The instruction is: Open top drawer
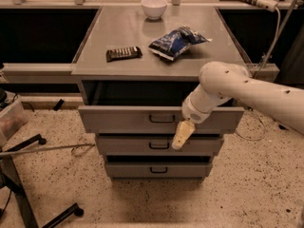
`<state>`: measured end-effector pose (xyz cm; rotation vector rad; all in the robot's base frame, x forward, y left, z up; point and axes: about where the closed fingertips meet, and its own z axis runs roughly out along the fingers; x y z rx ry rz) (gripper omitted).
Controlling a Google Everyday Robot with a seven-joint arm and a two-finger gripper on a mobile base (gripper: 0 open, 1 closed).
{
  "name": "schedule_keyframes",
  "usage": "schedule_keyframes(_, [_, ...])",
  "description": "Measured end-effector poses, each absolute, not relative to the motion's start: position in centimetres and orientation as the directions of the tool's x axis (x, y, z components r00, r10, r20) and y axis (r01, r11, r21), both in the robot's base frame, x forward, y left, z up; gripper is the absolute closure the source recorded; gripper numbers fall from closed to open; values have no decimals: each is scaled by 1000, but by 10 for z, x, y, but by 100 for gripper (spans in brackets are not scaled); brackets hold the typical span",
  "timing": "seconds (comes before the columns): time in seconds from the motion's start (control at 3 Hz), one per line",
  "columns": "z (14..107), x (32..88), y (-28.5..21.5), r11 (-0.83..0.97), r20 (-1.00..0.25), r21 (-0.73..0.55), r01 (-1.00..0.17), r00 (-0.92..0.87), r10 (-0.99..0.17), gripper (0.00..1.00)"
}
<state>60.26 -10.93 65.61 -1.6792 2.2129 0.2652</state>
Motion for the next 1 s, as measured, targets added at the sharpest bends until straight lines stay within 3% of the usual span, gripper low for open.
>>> schedule_keyframes(1.0, [664,565,-117,277,-382,8,-961,-259,-887,0])
